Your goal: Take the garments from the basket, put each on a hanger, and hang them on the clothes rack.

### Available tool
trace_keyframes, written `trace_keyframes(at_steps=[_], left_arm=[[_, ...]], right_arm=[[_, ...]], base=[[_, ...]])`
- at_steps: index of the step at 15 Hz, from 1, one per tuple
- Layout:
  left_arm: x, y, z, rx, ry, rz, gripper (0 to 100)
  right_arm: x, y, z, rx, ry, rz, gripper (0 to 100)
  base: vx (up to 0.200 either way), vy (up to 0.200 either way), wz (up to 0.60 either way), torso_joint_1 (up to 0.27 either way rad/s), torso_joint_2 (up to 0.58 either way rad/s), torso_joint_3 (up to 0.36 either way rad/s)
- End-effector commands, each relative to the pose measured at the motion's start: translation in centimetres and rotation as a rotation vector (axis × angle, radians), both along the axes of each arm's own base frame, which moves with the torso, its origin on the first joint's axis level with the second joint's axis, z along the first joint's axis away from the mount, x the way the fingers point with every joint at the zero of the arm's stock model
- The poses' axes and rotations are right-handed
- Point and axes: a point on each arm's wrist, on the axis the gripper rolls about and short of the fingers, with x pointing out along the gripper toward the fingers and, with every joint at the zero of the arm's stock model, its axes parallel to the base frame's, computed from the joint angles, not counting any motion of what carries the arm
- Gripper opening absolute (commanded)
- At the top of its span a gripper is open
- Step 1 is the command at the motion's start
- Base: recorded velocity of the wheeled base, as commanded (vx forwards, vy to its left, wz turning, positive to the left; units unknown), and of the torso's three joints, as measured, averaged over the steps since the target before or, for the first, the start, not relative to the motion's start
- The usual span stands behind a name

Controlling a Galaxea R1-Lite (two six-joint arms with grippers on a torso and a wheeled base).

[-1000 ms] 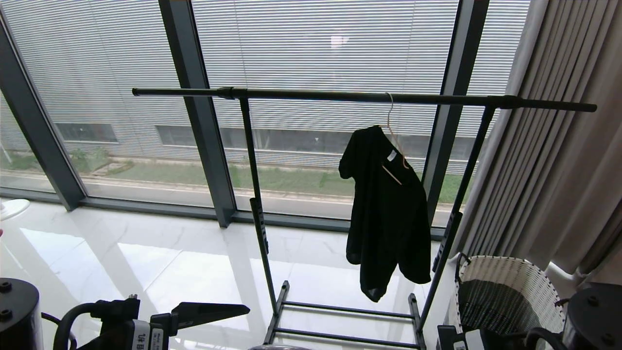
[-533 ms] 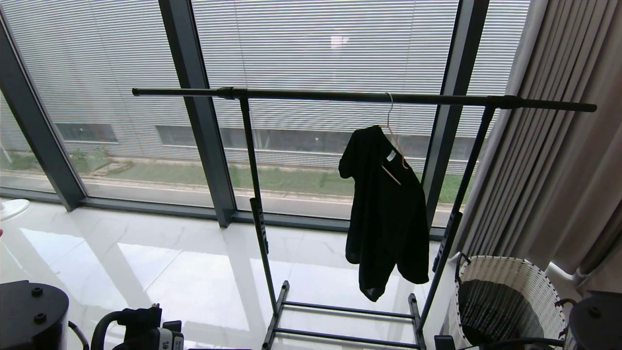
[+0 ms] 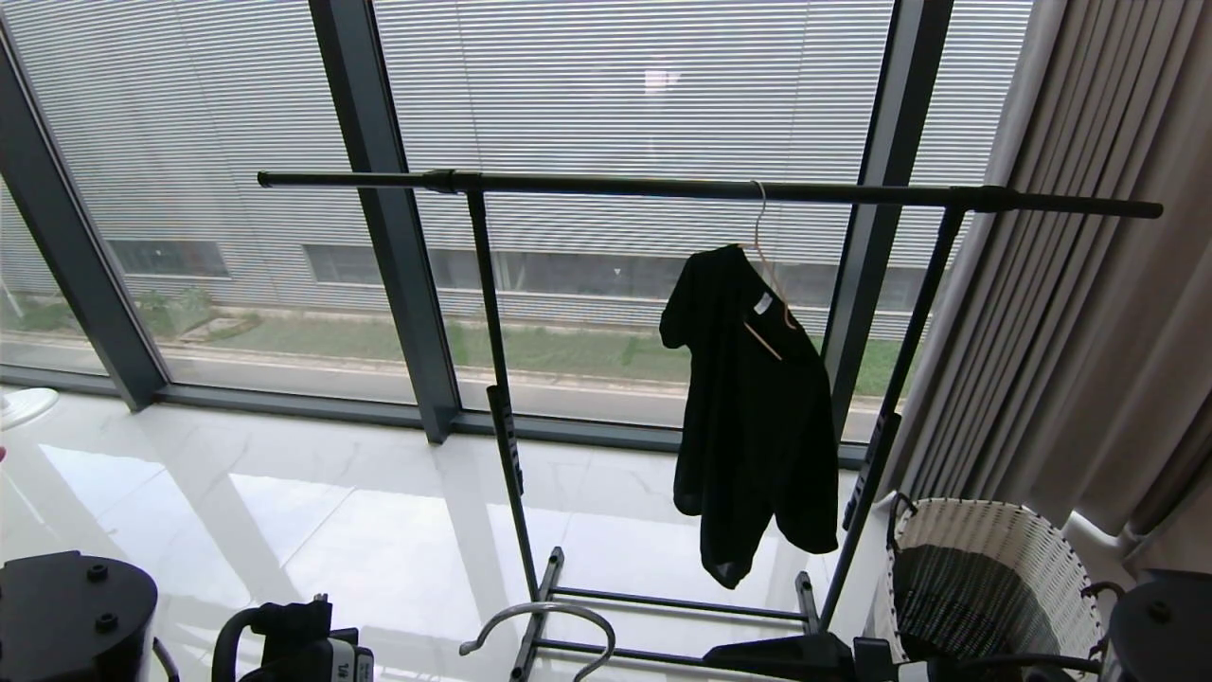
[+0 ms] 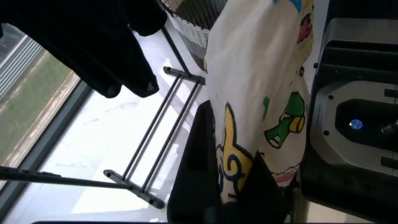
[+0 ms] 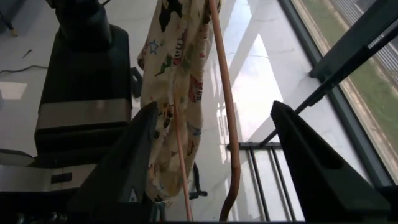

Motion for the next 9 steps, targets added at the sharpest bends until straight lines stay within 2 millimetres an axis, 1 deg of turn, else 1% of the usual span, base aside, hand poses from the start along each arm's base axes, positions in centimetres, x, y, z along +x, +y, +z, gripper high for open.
trace_keyframes(at_steps=[1,3,5,6,9], left_arm=[[-0.2,0.6,-0.8,0.046,0.002,0.077,0],[0.2,1.6,-1.7,0.077,0.028,0.171,0],[1.0,2.4,-1.6,0.067,0.044,0.257,0],[1.4,2.7,-1.3,0.038,0.069,0.313,0],[2.2,2.8,-0.2,-0.016,0.081,0.378,0]], right_arm=[[0.4,-0.3,-0.4,-0.023,-0.011,-0.079,100],[0.3,-1.1,-1.3,-0.06,-0.005,-0.115,100],[0.5,-1.5,-1.7,-0.076,0.002,-0.128,100],[0.8,-1.6,-1.9,-0.084,0.007,-0.147,100],[1.2,-1.5,-2.5,-0.106,0.04,-0.167,100]], base=[[0.0,0.0,0.0,0.0,0.0,0.0],[0.0,0.0,0.0,0.0,0.0,0.0],[0.0,0.0,0.0,0.0,0.0,0.0],[0.0,0.0,0.0,0.0,0.0,0.0],[0.0,0.0,0.0,0.0,0.0,0.0]])
